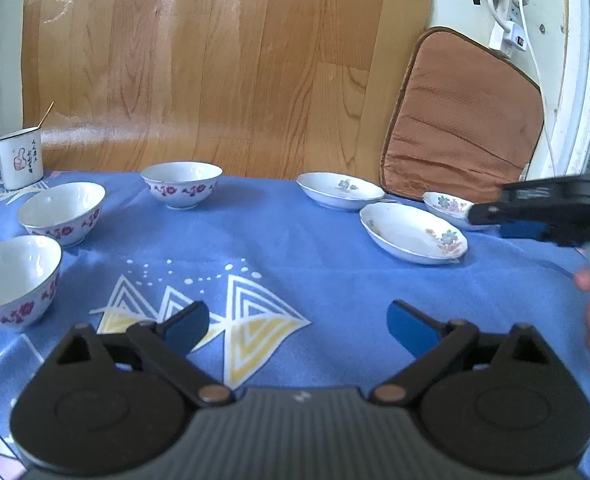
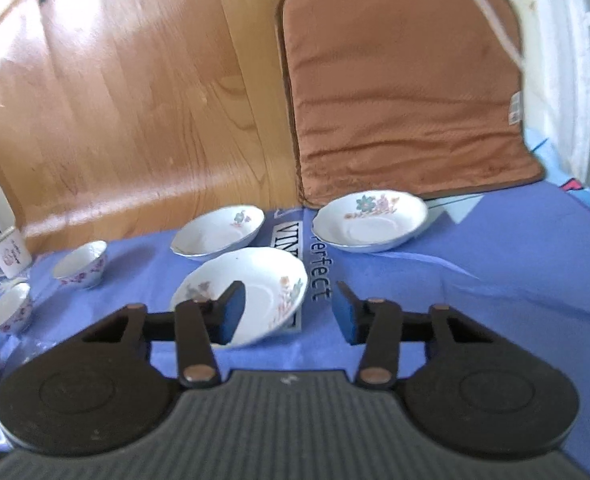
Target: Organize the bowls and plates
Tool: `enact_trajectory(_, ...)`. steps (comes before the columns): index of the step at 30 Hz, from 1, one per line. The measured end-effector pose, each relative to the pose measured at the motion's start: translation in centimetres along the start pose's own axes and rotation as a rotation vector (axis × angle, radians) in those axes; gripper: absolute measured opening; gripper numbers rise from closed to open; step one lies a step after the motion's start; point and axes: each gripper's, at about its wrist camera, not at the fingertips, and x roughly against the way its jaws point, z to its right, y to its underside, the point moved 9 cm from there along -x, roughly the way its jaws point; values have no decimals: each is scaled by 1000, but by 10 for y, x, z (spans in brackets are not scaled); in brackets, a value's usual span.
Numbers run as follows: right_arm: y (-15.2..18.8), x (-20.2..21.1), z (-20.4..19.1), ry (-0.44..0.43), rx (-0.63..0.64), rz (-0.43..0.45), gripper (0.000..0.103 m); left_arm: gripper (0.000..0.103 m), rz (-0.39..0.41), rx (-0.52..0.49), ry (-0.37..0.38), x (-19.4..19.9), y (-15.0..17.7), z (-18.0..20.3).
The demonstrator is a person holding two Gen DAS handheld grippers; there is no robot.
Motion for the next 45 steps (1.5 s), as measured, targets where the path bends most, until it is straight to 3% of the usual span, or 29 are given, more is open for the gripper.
enact_trajectory(3,1,-31,2,25,4,-85,42,96,-5,7,2,-1,0,0)
enact_trajectory(5,6,-49,9,25,-54,-162,31,95,-7,12,4,-1,0,-1)
enact_trajectory(6,9,-56,12,6,-96,-204,16,95,-9,16,7,-1,0,-2)
enact_trajectory(7,10,-57,14,-24,-134,-216,13,93,-13,20,11,-2,0,-2)
enact_trajectory(9,11,-48,12,-46,-173,-235,12,90,-22,37,35,-1,-1,-4)
enact_trajectory(14,33,8,-6,-211,-249,-293,13,87,-30,107,148,10,-18,-7)
enact_trajectory(18,60,56,-19,-329,-256,-333,13,87,-132,147,206,5,-17,-7)
enact_trajectory(20,74,72,-21,-374,-276,-357,13,82,-196,160,247,-1,-10,-2)
enact_trajectory(21,80,78,-21,-386,-288,-366,13,76,-221,165,261,-4,-7,2)
enact_trajectory(22,86,83,-22,-391,-293,-372,13,63,-243,166,271,-7,-4,5)
enact_trajectory(25,93,90,-25,-376,-251,-360,14,30,-280,123,256,-11,5,17)
enact_trajectory(27,93,89,-26,-364,-226,-343,15,16,-303,112,262,-11,10,28)
enact_trajectory(30,91,82,-21,-344,-212,-329,15,16,-317,101,250,-10,9,41)
enact_trajectory(34,85,104,5,-275,-167,-235,14,16,-334,61,313,-13,3,81)
enact_trajectory(40,80,136,74,-126,-224,-123,14,16,-309,-115,401,-22,-5,176)
enact_trajectory(45,81,155,135,-13,-309,-63,15,16,-329,-192,481,-36,3,245)
